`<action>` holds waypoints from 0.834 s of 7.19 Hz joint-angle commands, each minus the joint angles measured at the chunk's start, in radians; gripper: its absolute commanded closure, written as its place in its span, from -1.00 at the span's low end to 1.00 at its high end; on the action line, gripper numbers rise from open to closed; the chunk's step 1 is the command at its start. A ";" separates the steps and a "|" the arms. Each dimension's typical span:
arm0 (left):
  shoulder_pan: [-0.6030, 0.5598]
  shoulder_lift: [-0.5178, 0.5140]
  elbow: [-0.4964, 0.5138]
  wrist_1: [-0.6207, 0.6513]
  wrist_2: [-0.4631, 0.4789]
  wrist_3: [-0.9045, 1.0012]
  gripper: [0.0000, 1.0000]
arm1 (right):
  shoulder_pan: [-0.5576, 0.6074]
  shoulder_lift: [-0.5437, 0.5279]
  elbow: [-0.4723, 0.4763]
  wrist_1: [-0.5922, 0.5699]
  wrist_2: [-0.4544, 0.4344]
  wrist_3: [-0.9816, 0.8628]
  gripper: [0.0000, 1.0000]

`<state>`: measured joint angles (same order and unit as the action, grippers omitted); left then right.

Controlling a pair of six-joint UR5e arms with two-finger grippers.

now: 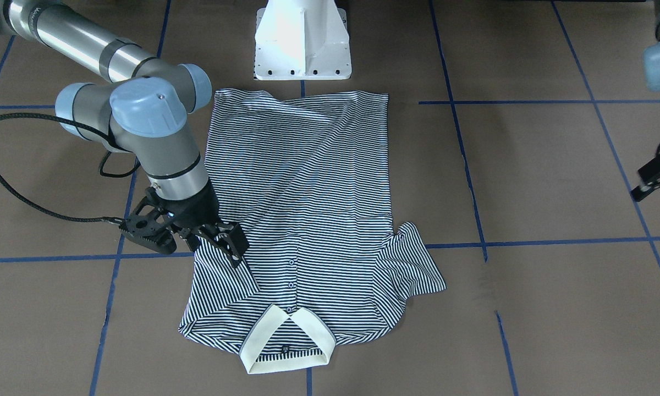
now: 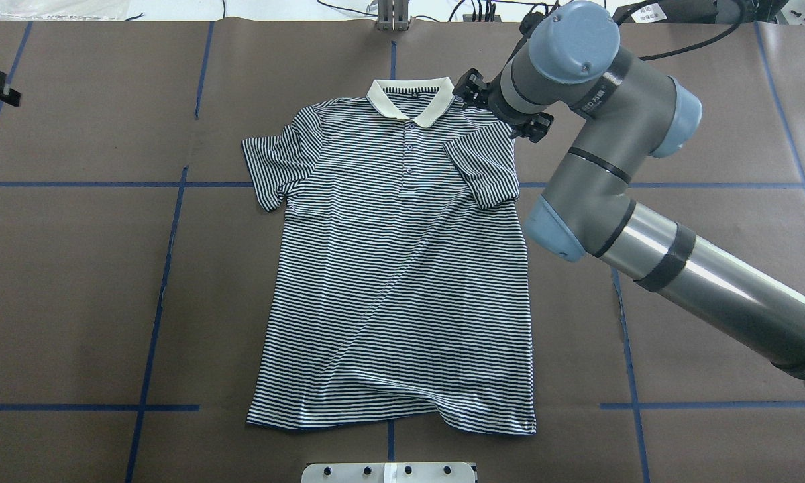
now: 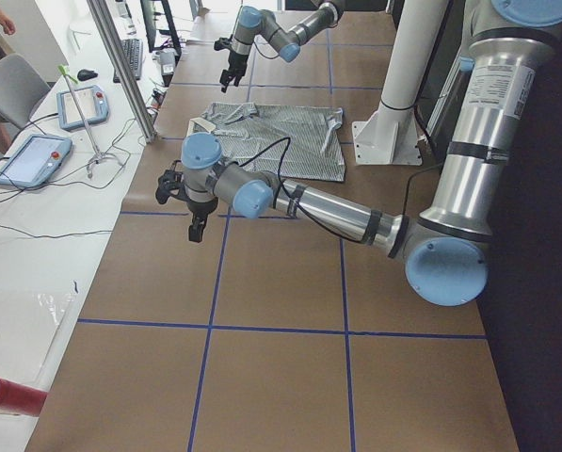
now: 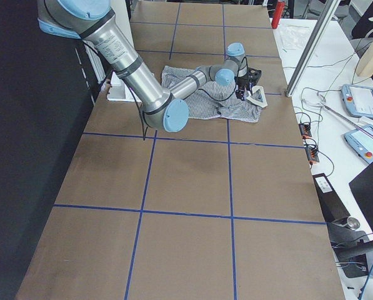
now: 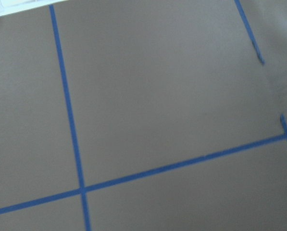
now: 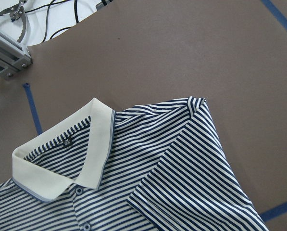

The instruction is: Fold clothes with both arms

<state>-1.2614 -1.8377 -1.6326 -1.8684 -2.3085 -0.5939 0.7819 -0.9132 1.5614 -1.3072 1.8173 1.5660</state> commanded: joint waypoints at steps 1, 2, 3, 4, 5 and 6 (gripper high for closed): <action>0.135 -0.166 0.107 -0.035 0.090 -0.232 -0.96 | 0.002 -0.142 0.202 -0.032 0.051 0.000 -1.00; 0.208 -0.243 0.181 -0.032 0.098 -0.277 -0.87 | 0.002 -0.194 0.254 -0.032 0.077 -0.001 -1.00; 0.258 -0.338 0.308 -0.098 0.101 -0.341 -0.81 | 0.003 -0.217 0.278 -0.030 0.092 -0.001 -1.00; 0.287 -0.378 0.417 -0.212 0.115 -0.378 -0.74 | 0.002 -0.236 0.278 -0.026 0.102 -0.006 -1.00; 0.334 -0.450 0.516 -0.277 0.154 -0.423 -0.62 | 0.002 -0.243 0.278 -0.023 0.103 -0.009 -1.00; 0.361 -0.501 0.575 -0.276 0.219 -0.429 -0.49 | 0.002 -0.243 0.278 -0.021 0.103 -0.009 -1.00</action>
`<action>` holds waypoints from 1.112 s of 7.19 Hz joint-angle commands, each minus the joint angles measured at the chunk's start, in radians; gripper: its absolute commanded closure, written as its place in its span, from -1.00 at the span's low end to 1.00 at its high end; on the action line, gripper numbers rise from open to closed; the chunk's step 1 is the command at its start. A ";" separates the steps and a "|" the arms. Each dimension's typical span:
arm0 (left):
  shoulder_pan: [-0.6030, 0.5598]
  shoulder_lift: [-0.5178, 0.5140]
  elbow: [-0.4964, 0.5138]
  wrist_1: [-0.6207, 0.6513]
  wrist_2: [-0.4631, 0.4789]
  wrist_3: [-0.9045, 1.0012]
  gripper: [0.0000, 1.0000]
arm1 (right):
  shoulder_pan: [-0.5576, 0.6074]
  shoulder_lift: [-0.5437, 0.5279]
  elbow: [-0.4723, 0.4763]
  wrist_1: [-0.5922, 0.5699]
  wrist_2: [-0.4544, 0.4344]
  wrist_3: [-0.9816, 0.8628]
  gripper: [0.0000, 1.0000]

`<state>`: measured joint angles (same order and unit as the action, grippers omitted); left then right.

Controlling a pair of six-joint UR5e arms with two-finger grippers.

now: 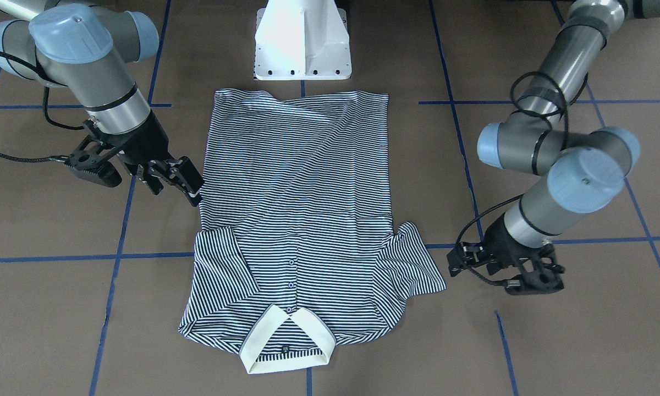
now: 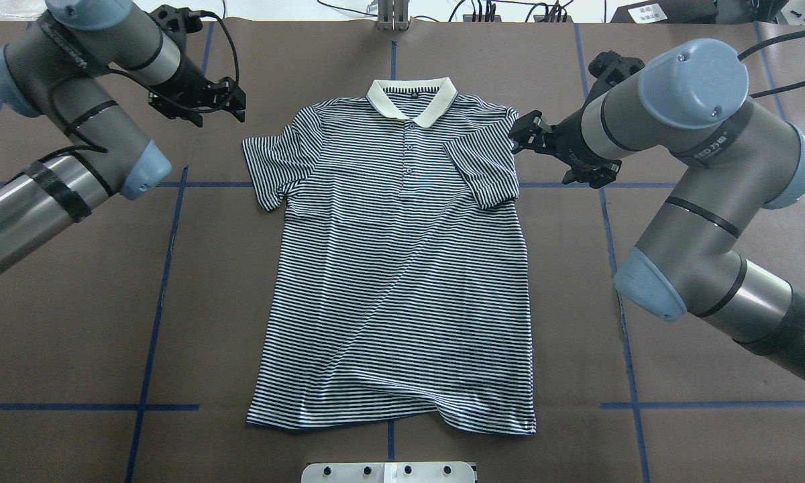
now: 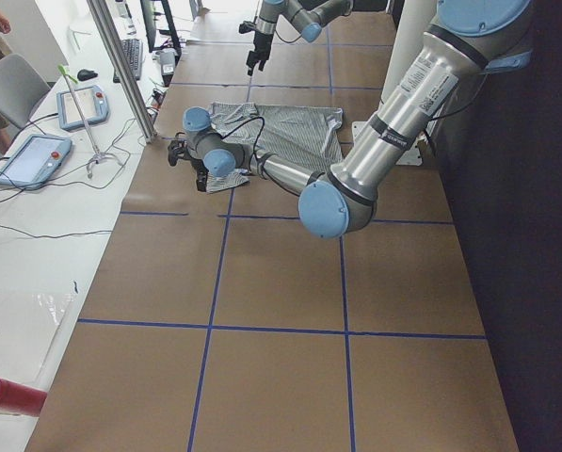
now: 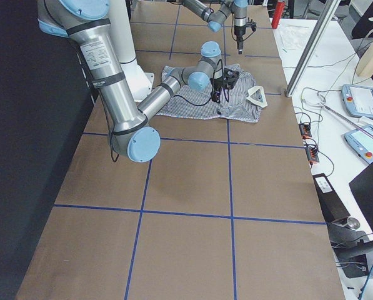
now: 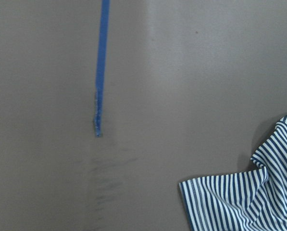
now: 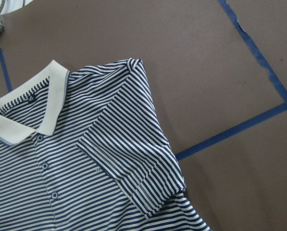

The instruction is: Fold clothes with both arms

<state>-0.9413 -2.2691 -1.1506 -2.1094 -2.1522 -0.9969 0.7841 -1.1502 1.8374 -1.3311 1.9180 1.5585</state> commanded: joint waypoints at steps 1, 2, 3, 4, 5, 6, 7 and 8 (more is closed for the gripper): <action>0.064 -0.073 0.120 -0.038 0.119 -0.023 -0.38 | -0.002 -0.006 -0.001 0.006 0.001 -0.003 -1.00; 0.077 -0.076 0.127 -0.037 0.142 -0.022 -0.32 | -0.003 -0.006 -0.003 0.006 -0.002 -0.002 -1.00; 0.084 -0.078 0.129 -0.037 0.143 -0.020 -0.28 | -0.005 -0.006 -0.004 0.006 -0.002 -0.002 -1.00; 0.088 -0.073 0.131 -0.037 0.144 -0.017 -0.21 | -0.006 -0.006 -0.004 0.006 -0.005 -0.002 -1.00; 0.087 -0.072 0.131 -0.035 0.144 -0.016 -0.14 | -0.012 -0.006 -0.007 0.007 -0.010 -0.003 -1.00; 0.085 -0.070 0.131 -0.031 0.144 -0.014 -0.09 | -0.017 -0.005 -0.007 0.007 -0.013 -0.002 -1.00; 0.082 -0.070 0.131 -0.029 0.146 -0.014 -0.09 | -0.019 -0.005 -0.007 0.007 -0.013 0.000 -1.00; 0.082 -0.069 0.131 -0.030 0.184 -0.012 -0.08 | -0.020 -0.005 -0.007 0.007 -0.013 -0.001 -1.00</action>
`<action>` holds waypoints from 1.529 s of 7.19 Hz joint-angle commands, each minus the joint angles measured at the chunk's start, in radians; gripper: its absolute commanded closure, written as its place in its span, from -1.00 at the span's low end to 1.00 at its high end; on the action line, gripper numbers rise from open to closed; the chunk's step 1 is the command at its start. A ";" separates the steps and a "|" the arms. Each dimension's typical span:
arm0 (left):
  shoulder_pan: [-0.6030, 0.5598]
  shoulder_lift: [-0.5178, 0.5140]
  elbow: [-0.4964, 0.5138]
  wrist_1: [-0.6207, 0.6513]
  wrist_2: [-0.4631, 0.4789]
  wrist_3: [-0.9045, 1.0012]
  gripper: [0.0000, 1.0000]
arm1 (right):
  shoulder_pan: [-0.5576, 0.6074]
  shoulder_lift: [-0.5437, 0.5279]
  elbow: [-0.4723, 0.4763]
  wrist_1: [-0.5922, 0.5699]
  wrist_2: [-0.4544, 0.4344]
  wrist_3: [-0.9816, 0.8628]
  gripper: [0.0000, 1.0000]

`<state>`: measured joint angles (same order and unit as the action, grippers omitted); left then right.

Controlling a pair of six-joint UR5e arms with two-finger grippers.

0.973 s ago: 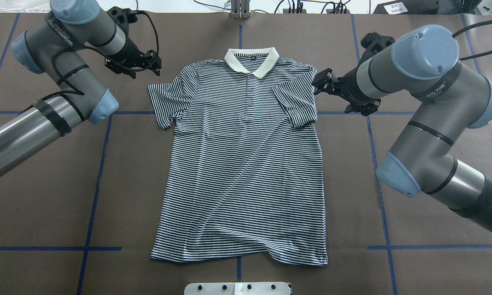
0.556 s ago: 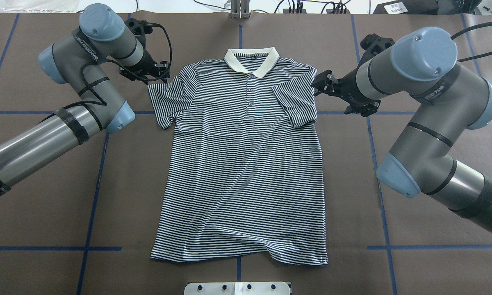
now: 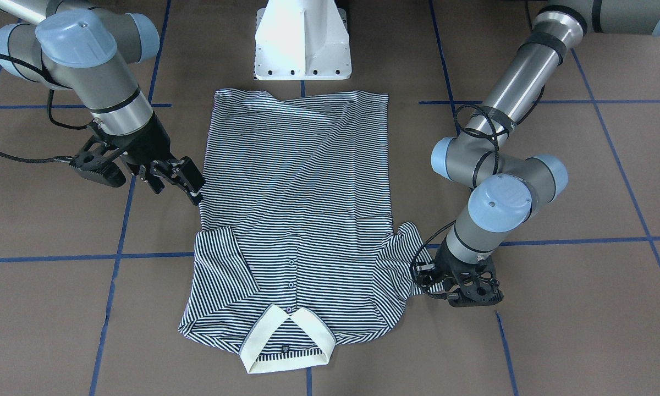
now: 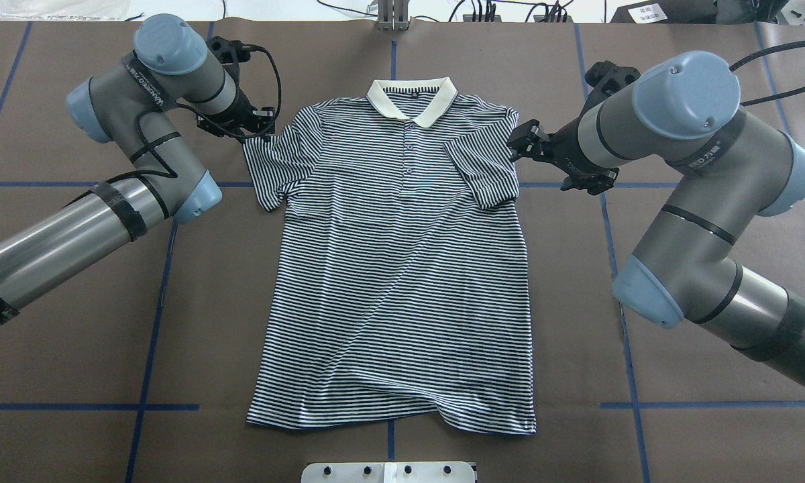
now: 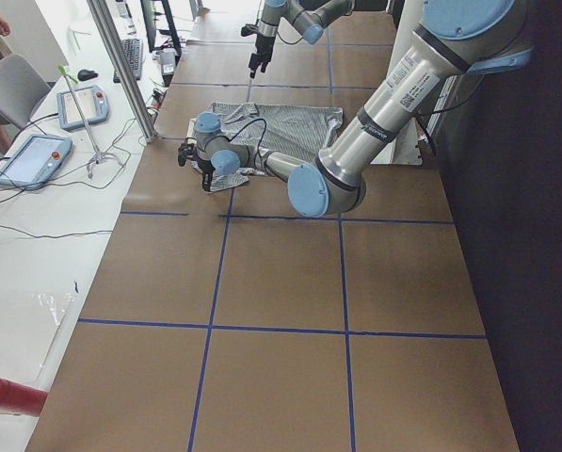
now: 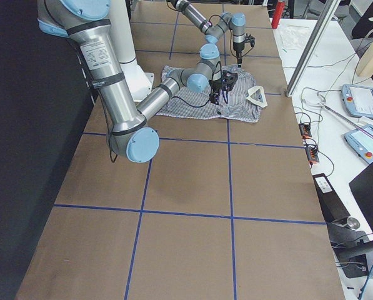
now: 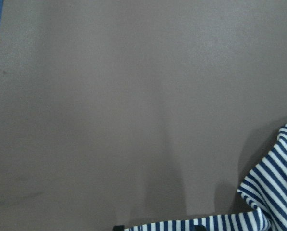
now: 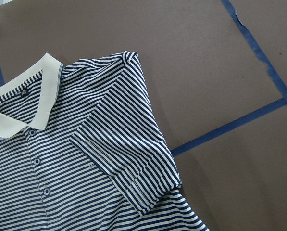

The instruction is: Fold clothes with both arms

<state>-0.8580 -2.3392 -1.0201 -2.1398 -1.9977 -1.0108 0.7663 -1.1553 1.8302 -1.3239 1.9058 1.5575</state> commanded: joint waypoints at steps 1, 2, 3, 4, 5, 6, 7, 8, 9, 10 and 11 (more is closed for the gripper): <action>-0.001 0.007 0.000 -0.002 0.033 0.000 -0.08 | -0.001 0.000 0.000 0.000 -0.001 -0.001 -1.00; -0.001 0.008 0.000 -0.002 0.033 0.000 -0.08 | -0.001 0.000 0.000 0.000 -0.001 -0.002 -1.00; 0.000 0.008 0.000 -0.003 0.033 0.000 -0.07 | -0.001 0.000 0.000 0.000 -0.001 -0.002 -1.00; 0.004 0.008 0.000 -0.003 0.033 0.000 -0.06 | -0.001 0.000 0.000 0.000 -0.001 -0.004 -1.00; 0.005 0.008 0.000 -0.003 0.033 -0.002 -0.06 | -0.001 0.000 -0.002 0.000 -0.001 -0.005 -1.00; 0.005 0.009 0.000 -0.002 0.033 0.000 -0.05 | -0.001 0.000 -0.002 0.000 -0.001 -0.005 -1.00; 0.005 0.009 -0.001 -0.002 0.033 -0.002 0.06 | 0.001 0.000 0.000 0.000 -0.001 -0.005 -1.00; 0.005 0.011 -0.001 0.000 0.033 0.000 0.45 | -0.001 0.002 0.000 0.000 -0.001 -0.005 -1.00; 0.007 0.009 -0.001 0.001 0.033 0.000 0.99 | -0.001 0.002 0.000 0.000 -0.001 -0.005 -1.00; 0.005 0.009 -0.006 0.001 0.031 0.000 1.00 | -0.001 0.002 0.000 0.000 -0.001 -0.005 -1.00; 0.004 0.009 -0.015 0.006 0.024 0.000 1.00 | -0.001 0.003 0.001 0.000 -0.001 -0.005 -1.00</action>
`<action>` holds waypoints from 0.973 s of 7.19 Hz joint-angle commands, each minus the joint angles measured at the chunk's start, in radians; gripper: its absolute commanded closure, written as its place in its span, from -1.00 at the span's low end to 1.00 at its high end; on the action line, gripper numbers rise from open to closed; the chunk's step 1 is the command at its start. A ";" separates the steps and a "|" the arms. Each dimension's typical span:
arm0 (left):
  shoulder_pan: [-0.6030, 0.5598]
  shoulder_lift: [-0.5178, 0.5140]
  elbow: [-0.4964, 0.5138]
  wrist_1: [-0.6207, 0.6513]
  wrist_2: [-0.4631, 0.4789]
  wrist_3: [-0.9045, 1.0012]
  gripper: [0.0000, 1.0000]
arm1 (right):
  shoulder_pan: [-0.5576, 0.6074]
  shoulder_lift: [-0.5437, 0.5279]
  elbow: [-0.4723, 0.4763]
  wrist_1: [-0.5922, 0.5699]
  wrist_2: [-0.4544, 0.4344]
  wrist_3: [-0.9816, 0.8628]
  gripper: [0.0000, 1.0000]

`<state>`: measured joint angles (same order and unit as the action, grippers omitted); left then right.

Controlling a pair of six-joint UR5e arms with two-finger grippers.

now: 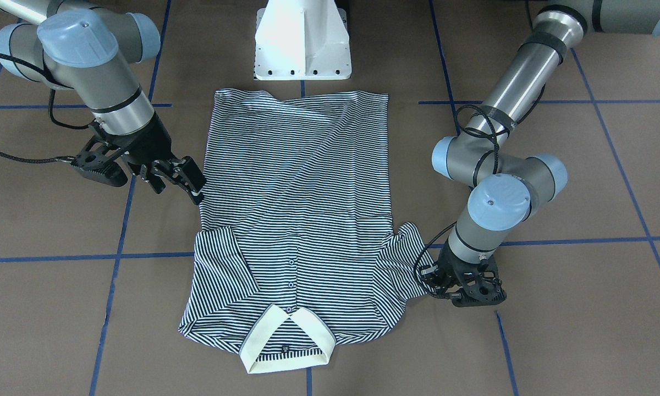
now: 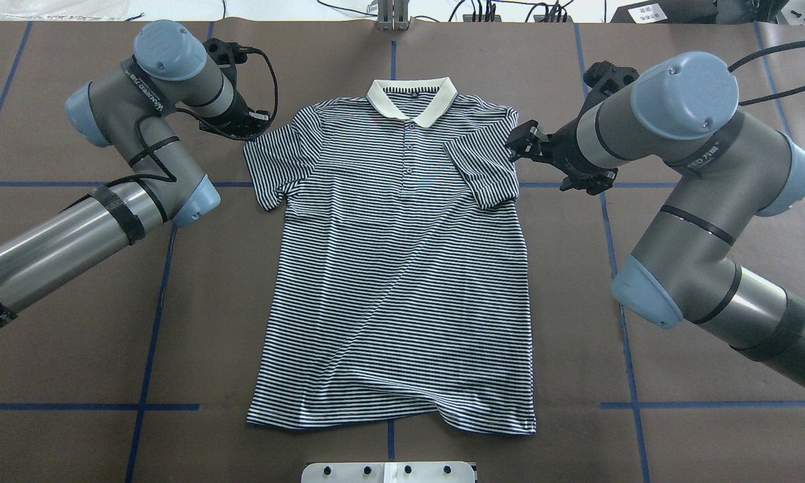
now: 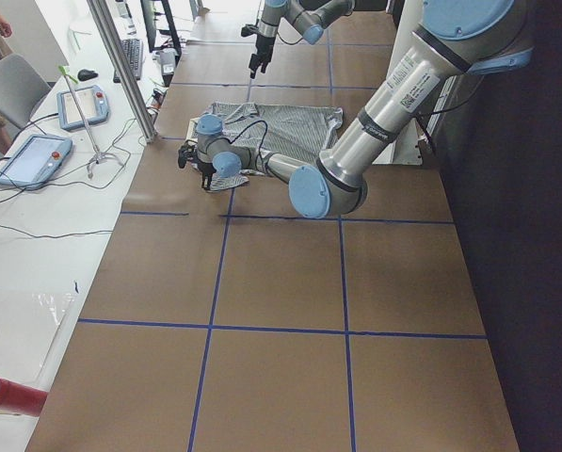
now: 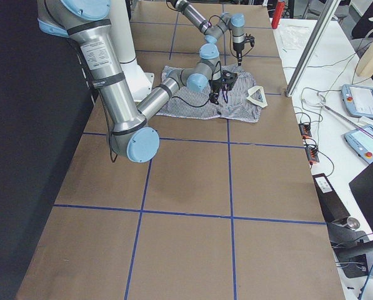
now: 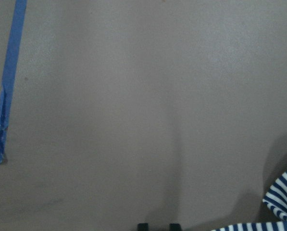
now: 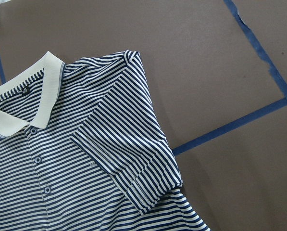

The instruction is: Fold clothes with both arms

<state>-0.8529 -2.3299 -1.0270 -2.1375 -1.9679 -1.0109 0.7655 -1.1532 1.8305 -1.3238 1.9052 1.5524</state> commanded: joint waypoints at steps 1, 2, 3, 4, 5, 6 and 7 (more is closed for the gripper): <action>-0.009 0.000 -0.072 0.040 -0.026 -0.001 1.00 | 0.000 0.003 0.001 0.000 0.000 0.000 -1.00; -0.009 -0.002 -0.176 0.156 -0.043 -0.001 1.00 | 0.000 0.003 0.006 0.000 0.002 0.000 -1.00; -0.009 -0.005 -0.256 0.232 -0.043 -0.017 1.00 | 0.000 0.003 0.004 0.000 0.002 0.000 -1.00; -0.003 -0.014 -0.265 0.238 -0.042 -0.079 1.00 | 0.000 0.003 0.001 0.000 0.002 0.000 -1.00; 0.018 -0.035 -0.254 0.222 -0.039 -0.142 1.00 | 0.000 0.003 0.001 0.000 0.002 0.000 -1.00; 0.026 -0.055 -0.233 0.219 -0.036 -0.149 1.00 | 0.000 0.003 0.001 0.000 0.002 0.000 -1.00; 0.034 -0.119 -0.140 0.179 -0.034 -0.190 1.00 | 0.000 0.003 0.003 0.000 0.002 0.000 -1.00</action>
<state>-0.8300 -2.3912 -1.2443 -1.9269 -2.0043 -1.1580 0.7655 -1.1505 1.8319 -1.3238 1.9067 1.5524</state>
